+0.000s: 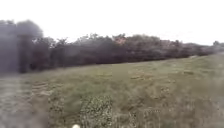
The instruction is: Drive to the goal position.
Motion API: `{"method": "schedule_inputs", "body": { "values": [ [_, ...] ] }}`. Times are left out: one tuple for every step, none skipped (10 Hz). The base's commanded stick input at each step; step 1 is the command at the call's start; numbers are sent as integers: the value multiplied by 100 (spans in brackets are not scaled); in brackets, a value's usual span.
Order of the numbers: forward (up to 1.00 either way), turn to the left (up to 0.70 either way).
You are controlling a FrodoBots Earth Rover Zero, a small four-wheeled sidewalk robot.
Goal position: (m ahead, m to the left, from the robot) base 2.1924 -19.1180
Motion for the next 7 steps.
{"method": "schedule_inputs", "body": {
  "values": [
    [-100,0],
    [-100,0],
    [-100,0],
    [-100,0],
    [-100,0],
    [-100,0],
    [-100,0]
  ]
}}
